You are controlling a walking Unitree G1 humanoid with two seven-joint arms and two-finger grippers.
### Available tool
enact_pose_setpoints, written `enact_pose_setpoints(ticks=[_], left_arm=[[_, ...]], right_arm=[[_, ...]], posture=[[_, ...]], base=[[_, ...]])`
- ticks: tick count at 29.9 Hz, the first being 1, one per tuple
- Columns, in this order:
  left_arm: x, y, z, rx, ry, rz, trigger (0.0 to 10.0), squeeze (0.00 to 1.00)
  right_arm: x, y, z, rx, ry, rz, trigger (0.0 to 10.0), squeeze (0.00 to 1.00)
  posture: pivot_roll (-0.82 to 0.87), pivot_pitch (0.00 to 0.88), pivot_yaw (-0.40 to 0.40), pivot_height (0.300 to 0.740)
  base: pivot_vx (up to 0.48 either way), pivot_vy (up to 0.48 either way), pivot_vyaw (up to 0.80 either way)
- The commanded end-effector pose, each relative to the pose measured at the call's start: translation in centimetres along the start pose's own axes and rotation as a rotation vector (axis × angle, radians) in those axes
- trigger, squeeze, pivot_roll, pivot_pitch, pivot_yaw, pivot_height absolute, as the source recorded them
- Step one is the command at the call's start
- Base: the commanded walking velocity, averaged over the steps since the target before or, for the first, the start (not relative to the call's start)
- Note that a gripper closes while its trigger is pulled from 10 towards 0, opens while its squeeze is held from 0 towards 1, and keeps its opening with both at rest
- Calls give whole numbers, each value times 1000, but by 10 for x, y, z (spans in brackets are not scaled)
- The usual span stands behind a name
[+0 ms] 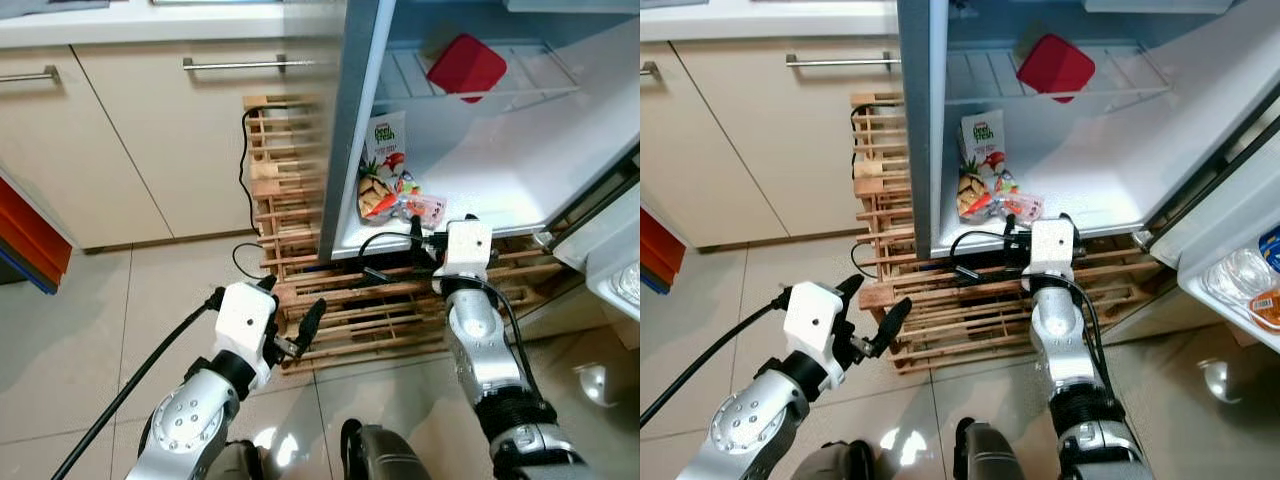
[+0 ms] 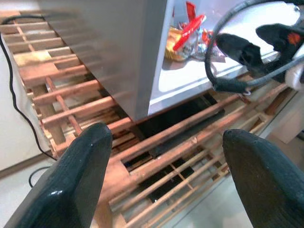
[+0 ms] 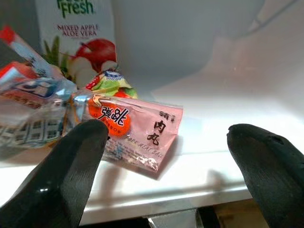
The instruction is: Restocking fridge
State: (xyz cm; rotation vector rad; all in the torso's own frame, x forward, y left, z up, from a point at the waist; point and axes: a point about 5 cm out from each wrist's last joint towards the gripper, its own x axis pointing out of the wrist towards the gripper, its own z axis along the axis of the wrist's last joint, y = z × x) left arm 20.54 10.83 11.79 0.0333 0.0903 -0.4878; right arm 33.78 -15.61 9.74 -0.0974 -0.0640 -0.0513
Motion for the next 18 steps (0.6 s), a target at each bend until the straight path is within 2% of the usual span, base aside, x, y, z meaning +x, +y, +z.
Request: enact_pose_setpoints(ticks=[1, 7, 8, 9, 12, 15, 16, 17, 18], left_arm=[[-4, -2, 2, 3, -5, -3, 10000, 0], [-5, -3, 2, 0, -2, 1, 10000, 0], [-7, -4, 2, -1, 1, 4, 10000, 0], [-7, -4, 2, -1, 1, 4, 10000, 0], [-8, -3, 2, 0, 4, 10, 10000, 0], [-9, -2, 1, 0, 6, 23, 10000, 0], [-9, -2, 1, 0, 6, 23, 10000, 0], [-9, -2, 1, -2, 8, 23, 10000, 0], [-8, -3, 0, -2, 8, 19, 10000, 0]], right_arm=[[3, -4, -3, -11, 37, -14, 10000, 0], [15, 1, 0, -69, 64, 13, 10000, 0], [21, -3, 0, -139, 80, 20, 10000, 0], [21, -3, 0, -139, 80, 20, 10000, 0], [25, -9, 2, -268, 71, 35, 10000, 0], [29, -17, 9, -434, 14, 43, 10000, 0], [29, -17, 9, -434, 14, 43, 10000, 0], [33, -20, 17, -481, -34, 45, 10000, 0], [34, -20, 20, -487, -53, 47, 10000, 0]], posture=[[-42, 231, -64, 740], [-28, 241, -71, 740], [-16, 243, -75, 740], [-16, 243, -75, 740], [-8, 244, -80, 740], [-7, 242, -83, 740], [-7, 242, -83, 740], [-10, 240, -80, 740], [-11, 236, -81, 740]], base=[[0, 0, 0], [0, 0, 0], [0, 0, 0], [0, 0, 0], [0, 0, 0], [0, 0, 0], [0, 0, 0], [0, 0, 0], [0, 0, 0]])
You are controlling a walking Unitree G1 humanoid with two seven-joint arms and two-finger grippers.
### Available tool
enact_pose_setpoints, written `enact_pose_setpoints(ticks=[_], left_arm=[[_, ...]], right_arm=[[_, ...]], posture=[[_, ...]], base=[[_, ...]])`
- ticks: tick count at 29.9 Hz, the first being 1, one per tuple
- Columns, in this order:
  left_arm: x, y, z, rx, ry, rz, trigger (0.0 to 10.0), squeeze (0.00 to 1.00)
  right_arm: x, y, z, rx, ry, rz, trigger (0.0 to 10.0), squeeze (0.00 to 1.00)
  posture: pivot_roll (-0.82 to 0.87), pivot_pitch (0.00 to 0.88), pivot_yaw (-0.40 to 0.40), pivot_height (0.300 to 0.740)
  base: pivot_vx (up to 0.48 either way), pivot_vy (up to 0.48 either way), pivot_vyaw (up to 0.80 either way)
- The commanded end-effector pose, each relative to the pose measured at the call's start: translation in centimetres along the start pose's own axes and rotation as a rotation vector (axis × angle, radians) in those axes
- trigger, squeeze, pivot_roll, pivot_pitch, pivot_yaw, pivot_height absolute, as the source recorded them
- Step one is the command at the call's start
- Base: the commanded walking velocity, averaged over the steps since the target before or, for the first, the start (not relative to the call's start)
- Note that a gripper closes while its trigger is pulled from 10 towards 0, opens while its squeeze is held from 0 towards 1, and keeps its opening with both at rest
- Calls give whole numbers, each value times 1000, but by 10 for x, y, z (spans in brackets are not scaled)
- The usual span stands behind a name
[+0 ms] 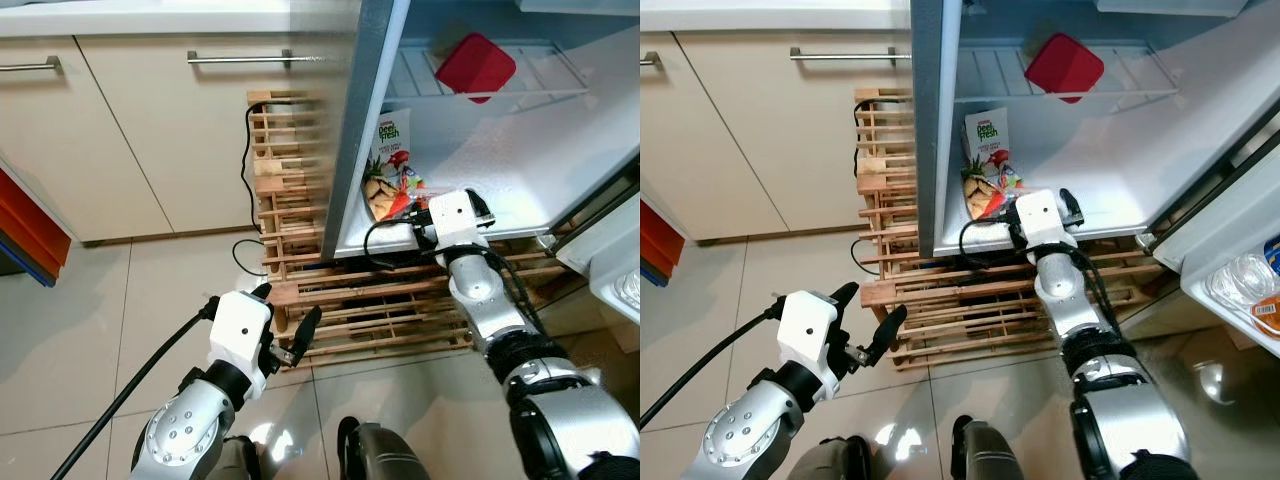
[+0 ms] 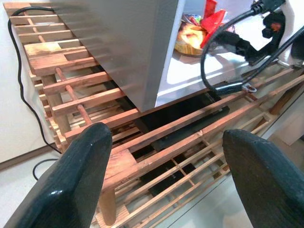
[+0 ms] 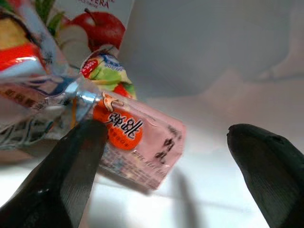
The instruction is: Restocking fridge
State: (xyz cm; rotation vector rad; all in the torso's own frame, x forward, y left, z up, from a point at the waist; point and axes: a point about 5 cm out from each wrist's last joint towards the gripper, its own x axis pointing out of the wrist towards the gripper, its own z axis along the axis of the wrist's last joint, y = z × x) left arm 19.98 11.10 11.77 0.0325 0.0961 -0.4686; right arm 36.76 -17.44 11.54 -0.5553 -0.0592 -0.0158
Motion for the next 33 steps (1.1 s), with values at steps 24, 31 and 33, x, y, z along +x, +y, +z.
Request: enact_pose_setpoints(ticks=[24, 31, 33], left_arm=[[60, 17, 2, 37, -21, -1, 10000, 0], [50, 58, -8, 12, -33, 307, 10000, 0], [45, 61, -11, 31, -34, 330, 10000, 0]], right_arm=[[-86, -5, 4, 526, -145, -16, 10000, 0], [-128, -15, -40, 507, 30, 20, 10000, 0], [-127, -13, -42, 508, 53, 34, 10000, 0]], posture=[[-123, 0, -42, 740], [-135, 0, 1, 740], [-126, 0, 3, 740]], base=[[0, 0, 0], [0, 0, 0], [0, 0, 0]])
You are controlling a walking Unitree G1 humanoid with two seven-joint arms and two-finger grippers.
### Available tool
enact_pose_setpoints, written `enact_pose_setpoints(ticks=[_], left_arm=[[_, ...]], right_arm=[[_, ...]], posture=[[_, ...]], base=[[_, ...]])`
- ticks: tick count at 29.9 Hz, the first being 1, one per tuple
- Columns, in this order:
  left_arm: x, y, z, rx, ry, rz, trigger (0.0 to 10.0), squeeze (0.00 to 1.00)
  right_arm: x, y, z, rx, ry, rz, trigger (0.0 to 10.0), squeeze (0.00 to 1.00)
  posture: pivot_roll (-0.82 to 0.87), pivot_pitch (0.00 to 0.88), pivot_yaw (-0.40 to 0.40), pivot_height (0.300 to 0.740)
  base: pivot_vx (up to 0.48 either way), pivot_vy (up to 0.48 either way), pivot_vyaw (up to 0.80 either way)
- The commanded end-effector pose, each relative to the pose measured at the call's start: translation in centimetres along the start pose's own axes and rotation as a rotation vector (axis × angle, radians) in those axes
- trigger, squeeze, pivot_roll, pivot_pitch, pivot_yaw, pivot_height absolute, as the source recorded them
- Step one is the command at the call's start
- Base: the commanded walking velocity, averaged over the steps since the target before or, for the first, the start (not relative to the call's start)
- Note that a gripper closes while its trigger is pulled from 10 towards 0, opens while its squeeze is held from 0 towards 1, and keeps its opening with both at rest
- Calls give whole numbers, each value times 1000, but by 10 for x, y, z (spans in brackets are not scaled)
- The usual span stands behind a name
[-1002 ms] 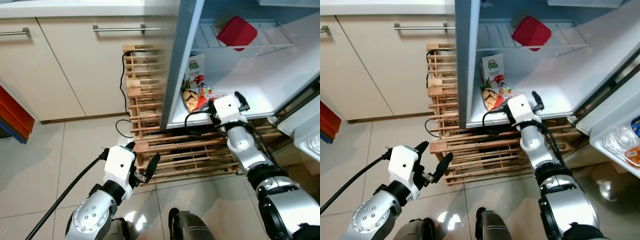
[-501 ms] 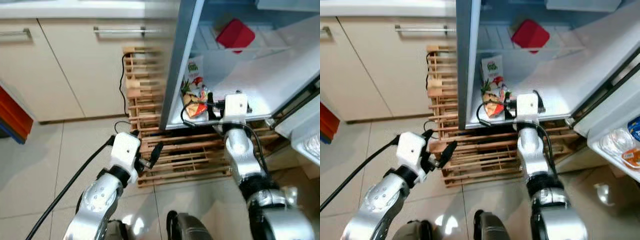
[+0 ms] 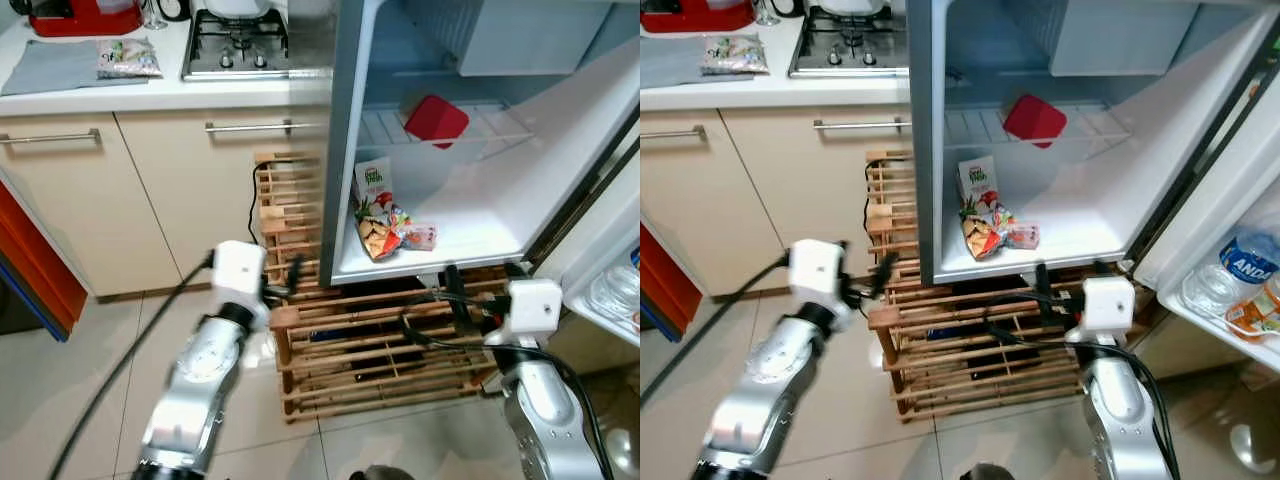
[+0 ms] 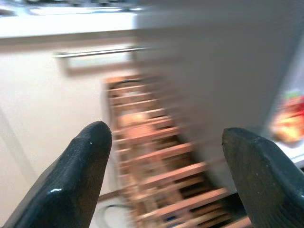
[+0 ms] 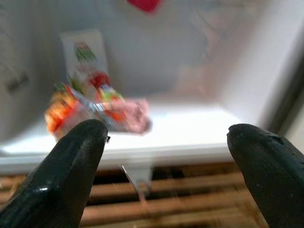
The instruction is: Restocking fridge
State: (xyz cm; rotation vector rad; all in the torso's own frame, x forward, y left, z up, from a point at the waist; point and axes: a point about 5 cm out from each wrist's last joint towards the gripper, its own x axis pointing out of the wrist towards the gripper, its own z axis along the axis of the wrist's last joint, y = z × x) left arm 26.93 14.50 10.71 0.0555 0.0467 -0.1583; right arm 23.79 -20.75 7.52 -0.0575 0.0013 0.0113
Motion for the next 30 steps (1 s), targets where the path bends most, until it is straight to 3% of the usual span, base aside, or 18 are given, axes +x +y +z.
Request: enact_pose_setpoints(ticks=[1, 11, 19, 30], left_arm=[[-2, 0, -4, 13, 3, 18, 10000, 0], [1, -6, 2, 5, -60, 68, 10000, 0], [-4, -4, 1, 59, -65, 111, 10000, 0], [-6, -11, 3, 57, -73, 29, 10000, 0]], right_arm=[[5, -1, 3, 10, -2, 6, 10000, 0], [22, 0, 1, 39, 50, 32, 10000, 0], [28, 14, 2, 45, 60, 91, 10000, 0], [28, 31, 2, 14, 59, 179, 10000, 0]], posture=[[-126, 0, 3, 740], [-95, 0, -45, 740], [-86, 0, -57, 740], [-81, 0, -59, 740]], base=[[0, 0, 0], [0, 0, 0], [-308, 0, 0], [55, -60, 0]])
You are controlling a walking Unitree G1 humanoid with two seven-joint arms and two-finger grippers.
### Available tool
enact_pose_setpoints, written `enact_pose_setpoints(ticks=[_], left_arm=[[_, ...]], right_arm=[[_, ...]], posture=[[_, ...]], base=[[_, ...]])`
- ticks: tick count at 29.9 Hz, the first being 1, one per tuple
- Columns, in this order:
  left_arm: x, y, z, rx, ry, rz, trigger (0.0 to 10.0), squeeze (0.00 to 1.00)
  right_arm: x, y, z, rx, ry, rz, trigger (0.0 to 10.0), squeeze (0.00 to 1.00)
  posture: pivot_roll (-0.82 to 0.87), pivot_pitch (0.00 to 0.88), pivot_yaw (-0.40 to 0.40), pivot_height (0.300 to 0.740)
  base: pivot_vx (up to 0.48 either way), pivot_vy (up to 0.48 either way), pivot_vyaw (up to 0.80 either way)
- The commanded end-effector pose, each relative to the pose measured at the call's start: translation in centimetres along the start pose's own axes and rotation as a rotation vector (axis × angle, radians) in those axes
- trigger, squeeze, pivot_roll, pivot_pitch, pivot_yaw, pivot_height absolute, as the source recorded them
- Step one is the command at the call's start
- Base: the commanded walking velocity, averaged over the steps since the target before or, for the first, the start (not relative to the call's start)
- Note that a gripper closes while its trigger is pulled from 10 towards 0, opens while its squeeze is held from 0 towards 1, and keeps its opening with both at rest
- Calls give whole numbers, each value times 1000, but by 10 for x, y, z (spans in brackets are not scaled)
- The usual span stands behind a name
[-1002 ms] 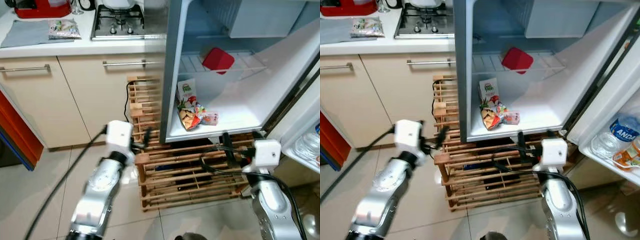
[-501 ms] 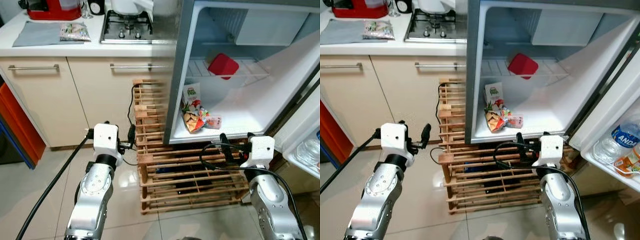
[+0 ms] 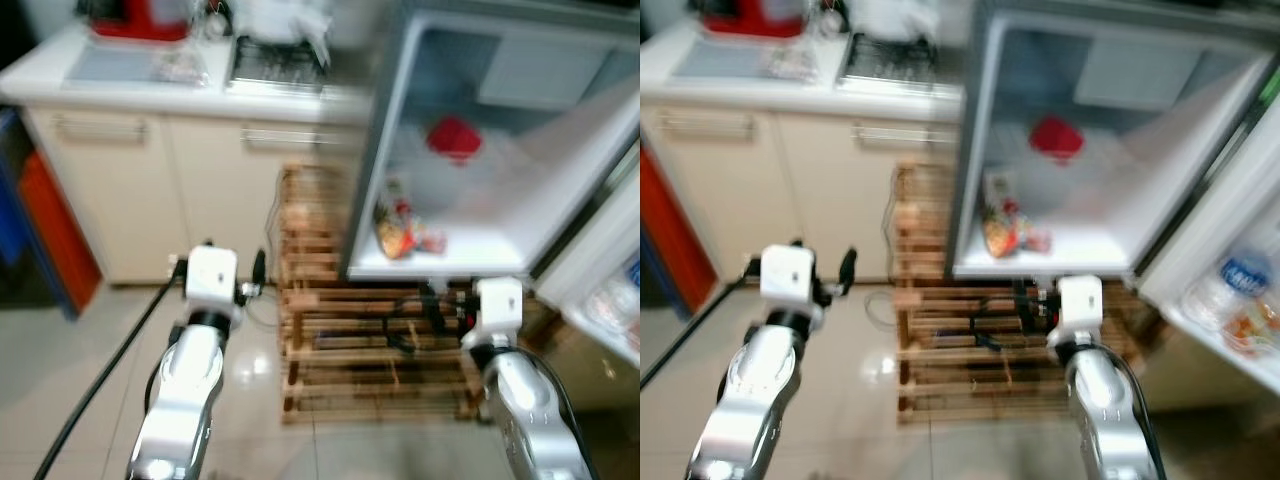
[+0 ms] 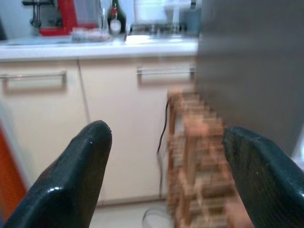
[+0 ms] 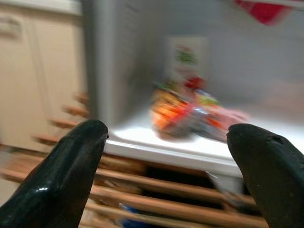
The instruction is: Restocking fridge
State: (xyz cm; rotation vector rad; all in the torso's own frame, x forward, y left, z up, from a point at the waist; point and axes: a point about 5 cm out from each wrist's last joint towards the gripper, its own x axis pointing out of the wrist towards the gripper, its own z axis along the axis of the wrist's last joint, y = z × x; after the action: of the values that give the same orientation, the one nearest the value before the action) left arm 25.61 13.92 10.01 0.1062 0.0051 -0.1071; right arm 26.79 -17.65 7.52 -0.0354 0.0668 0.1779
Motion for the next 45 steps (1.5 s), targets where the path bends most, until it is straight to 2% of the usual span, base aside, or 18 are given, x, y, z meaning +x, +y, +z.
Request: enact_pose_setpoints(ticks=[1, 18, 24, 29, 36, 44, 45], left_arm=[[6, -4, 11, 1, -46, -36, 10000, 0], [20, -13, 14, -11, -52, -115, 10000, 0], [22, -17, 13, -46, -46, -134, 10000, 0], [23, -19, 13, -12, -56, -133, 10000, 0], [24, -21, 13, 4, -62, -157, 10000, 0], [31, -25, 10, 53, -29, -164, 10000, 0], [33, -24, 5, 52, 4, -147, 10000, 0]], right_arm=[[-2, -1, 0, -5, 1, 1, 10000, 0], [-10, -11, -7, -52, 10, -73, 10000, 0], [-12, -14, -8, -52, 14, -77, 10000, 0], [-12, -12, -9, -58, 20, -51, 10000, 0], [-17, -1, -10, -79, 14, 2, 10000, 0], [-21, 0, -10, -90, 6, 20, 10000, 0], [-22, 1, -8, -83, 5, 40, 10000, 0]], posture=[[-82, 0, -54, 740], [-121, 0, -25, 740], [-131, 0, -25, 740], [-129, 0, -27, 740], [-130, 0, -27, 740], [-143, 0, -24, 740], [-146, 0, -27, 740]], base=[[322, -349, 0], [328, -347, 0], [350, -322, 0], [282, -112, 0], [0, 0, -741], [0, 0, 0], [0, 0, 0]])
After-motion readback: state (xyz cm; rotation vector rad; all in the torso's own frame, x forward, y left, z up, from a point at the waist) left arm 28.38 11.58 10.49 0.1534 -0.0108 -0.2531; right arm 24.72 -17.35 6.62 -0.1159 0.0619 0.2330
